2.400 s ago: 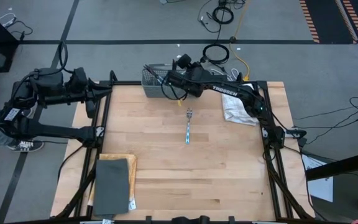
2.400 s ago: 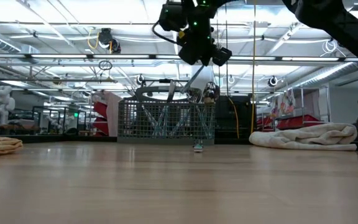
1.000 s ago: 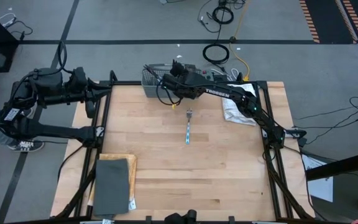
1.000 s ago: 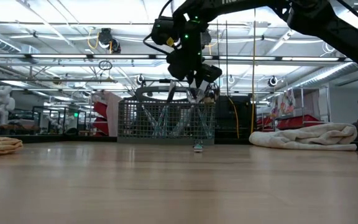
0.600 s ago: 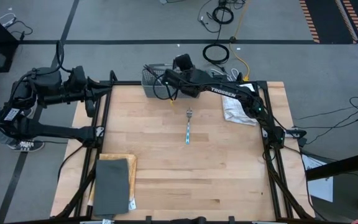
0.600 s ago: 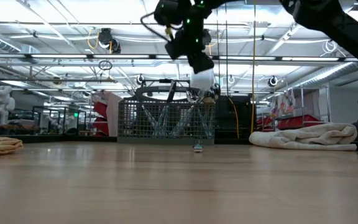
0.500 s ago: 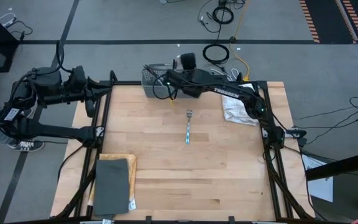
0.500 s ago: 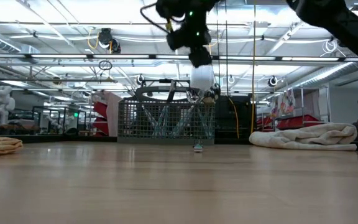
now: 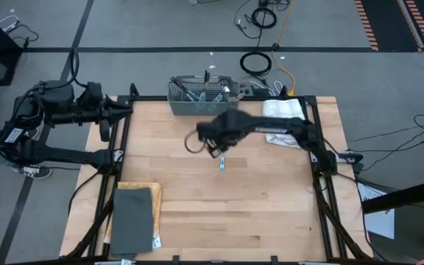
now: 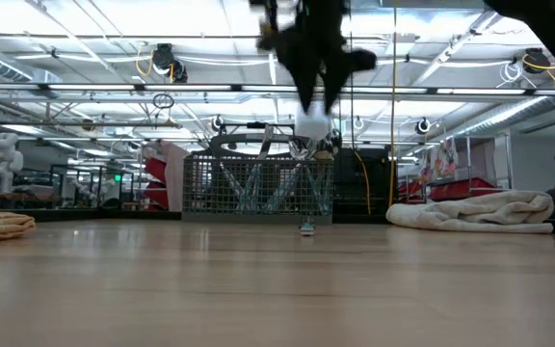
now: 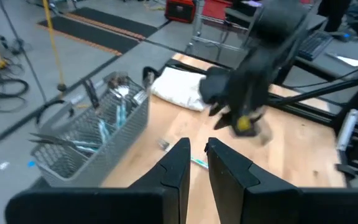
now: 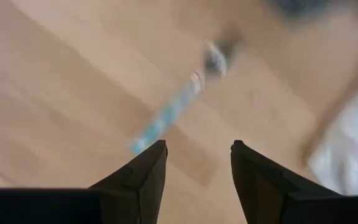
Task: Sort silverware
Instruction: Put the blue fork into the gray silverware rack
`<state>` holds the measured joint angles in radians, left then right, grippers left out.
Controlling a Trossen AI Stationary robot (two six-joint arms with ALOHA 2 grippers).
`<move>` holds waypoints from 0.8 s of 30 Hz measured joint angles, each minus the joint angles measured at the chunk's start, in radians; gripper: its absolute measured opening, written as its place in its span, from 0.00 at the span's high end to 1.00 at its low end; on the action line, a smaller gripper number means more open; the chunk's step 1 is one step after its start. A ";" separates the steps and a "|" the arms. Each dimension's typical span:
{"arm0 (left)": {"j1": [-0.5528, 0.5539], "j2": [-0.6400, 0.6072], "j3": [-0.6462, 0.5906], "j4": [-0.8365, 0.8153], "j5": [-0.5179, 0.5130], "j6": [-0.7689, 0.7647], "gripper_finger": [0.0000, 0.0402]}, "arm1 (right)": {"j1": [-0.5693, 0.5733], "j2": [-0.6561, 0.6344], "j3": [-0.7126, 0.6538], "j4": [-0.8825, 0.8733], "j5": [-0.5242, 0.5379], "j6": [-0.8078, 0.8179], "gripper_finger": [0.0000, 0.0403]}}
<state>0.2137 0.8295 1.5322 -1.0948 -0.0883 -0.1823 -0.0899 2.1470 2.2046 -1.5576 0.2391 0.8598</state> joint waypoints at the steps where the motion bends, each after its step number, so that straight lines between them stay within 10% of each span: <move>1: 0.000 0.000 0.000 -0.002 0.011 -0.013 0.85 | 0.006 0.007 -0.051 -0.009 -0.005 0.043 0.59; 9: 0.000 0.000 0.000 -0.007 0.093 -0.075 0.85 | -0.015 0.007 -0.354 0.335 -0.245 0.103 0.59; 24: 0.000 -0.001 0.000 -0.014 0.091 -0.075 0.85 | -0.102 0.019 -0.379 0.497 -0.113 0.182 0.59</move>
<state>0.2138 0.8288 1.5322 -1.1086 0.0028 -0.2569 -0.1921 2.1661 1.8252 -1.0602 0.1258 1.0418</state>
